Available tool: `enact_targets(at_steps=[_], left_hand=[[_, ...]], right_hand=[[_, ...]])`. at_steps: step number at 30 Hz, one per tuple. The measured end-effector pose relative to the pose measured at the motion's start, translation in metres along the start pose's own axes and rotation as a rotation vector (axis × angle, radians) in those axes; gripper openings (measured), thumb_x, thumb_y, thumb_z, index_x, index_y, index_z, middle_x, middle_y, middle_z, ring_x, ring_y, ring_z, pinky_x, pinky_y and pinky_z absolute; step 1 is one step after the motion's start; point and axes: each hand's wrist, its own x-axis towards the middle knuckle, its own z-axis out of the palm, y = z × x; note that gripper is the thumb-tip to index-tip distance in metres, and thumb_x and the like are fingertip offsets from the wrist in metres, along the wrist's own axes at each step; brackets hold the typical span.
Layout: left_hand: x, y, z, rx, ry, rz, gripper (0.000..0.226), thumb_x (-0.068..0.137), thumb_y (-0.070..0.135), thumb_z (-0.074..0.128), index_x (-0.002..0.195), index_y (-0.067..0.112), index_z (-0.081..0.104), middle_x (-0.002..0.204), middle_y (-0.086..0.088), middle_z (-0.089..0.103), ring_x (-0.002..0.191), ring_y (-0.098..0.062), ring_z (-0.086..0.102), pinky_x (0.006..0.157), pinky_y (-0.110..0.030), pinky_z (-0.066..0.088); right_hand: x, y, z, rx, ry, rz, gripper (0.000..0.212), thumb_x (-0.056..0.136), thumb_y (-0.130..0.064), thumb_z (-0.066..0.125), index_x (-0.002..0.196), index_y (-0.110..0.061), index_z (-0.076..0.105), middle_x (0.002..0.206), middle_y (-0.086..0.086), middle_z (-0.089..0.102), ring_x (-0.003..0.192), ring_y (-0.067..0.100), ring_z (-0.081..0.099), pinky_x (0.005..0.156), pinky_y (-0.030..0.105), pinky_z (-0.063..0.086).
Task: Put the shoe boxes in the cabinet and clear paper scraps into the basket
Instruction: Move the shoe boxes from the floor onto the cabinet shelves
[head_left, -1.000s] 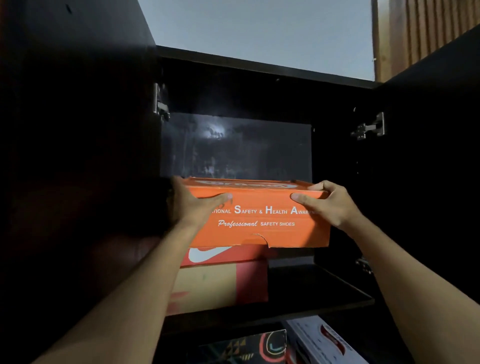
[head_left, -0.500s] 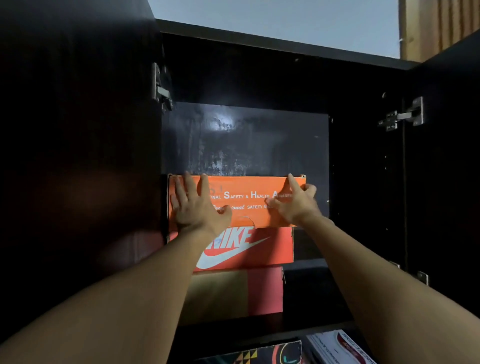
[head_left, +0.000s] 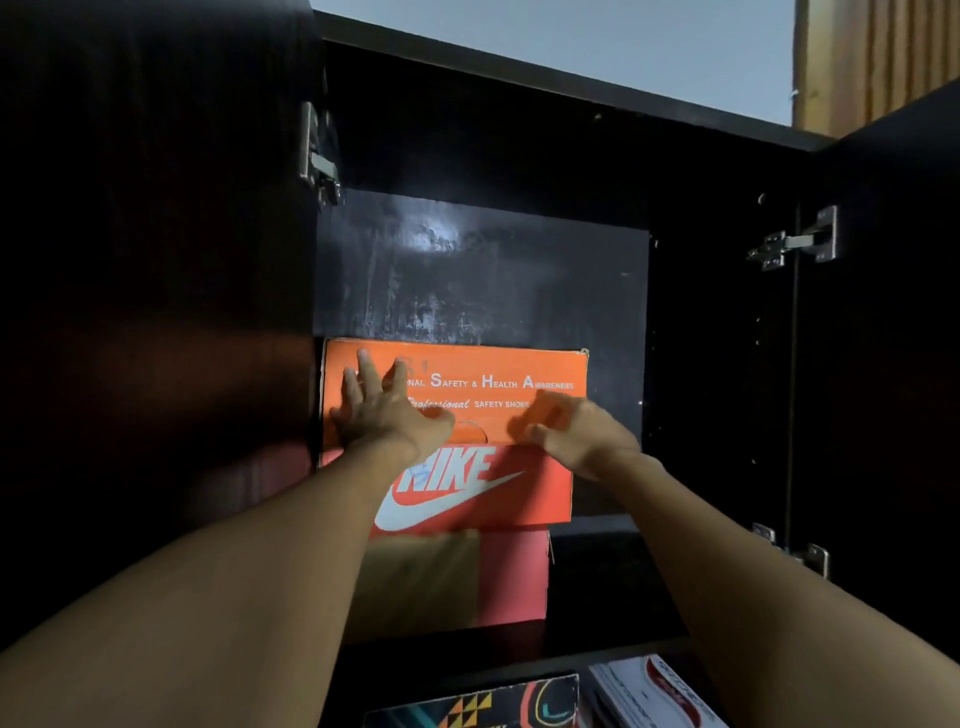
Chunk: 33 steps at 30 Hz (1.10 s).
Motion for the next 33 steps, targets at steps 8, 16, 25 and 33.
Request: enact_targets(at_steps=[8,16,25,33], left_hand=[[-0.079,0.036,0.037,-0.03,-0.058,0.303,0.054,0.079,0.052,0.057,0.124,0.022,0.056,0.128,-0.009,0.058,0.123,-0.035,0.045,0.102,-0.039,0.041],[-0.251,0.06,0.116,-0.278,-0.476,0.593,0.05,0.086,0.045,0.06,0.134,0.031,0.053,0.129,-0.001,0.063,0.118,-0.025,0.058,0.091,-0.033,0.048],[-0.453,0.12,0.173,-0.547,-0.88,0.876,0.041,0.086,0.044,0.062,0.126,0.031,0.06,0.121,-0.001,0.067,0.11,-0.025,0.062,0.09,-0.037,0.052],[-0.609,0.193,0.178,-0.713,-1.246,0.991,0.043,0.084,0.039,0.068,0.123,0.02,0.063,0.116,-0.006,0.067,0.107,-0.024,0.063,0.092,-0.032,0.049]], right_hand=[[-0.115,0.074,-0.011,0.04,0.119,0.073,0.049,0.089,-0.048,0.061,0.135,-0.033,0.056,0.138,-0.004,0.057,0.126,0.019,0.055,0.104,0.038,0.046],[-0.329,0.16,0.018,-0.054,0.167,0.329,0.04,0.092,-0.04,0.061,0.13,-0.027,0.06,0.131,-0.001,0.061,0.121,0.018,0.058,0.099,0.035,0.048],[-0.571,0.205,-0.002,-0.281,0.247,0.834,0.036,0.092,-0.039,0.06,0.127,-0.03,0.061,0.128,0.0,0.064,0.117,0.021,0.06,0.094,0.036,0.049],[-0.737,0.202,-0.039,-0.401,0.374,1.219,0.034,0.094,-0.037,0.055,0.126,-0.032,0.061,0.128,-0.005,0.062,0.117,0.016,0.059,0.09,0.033,0.048]])
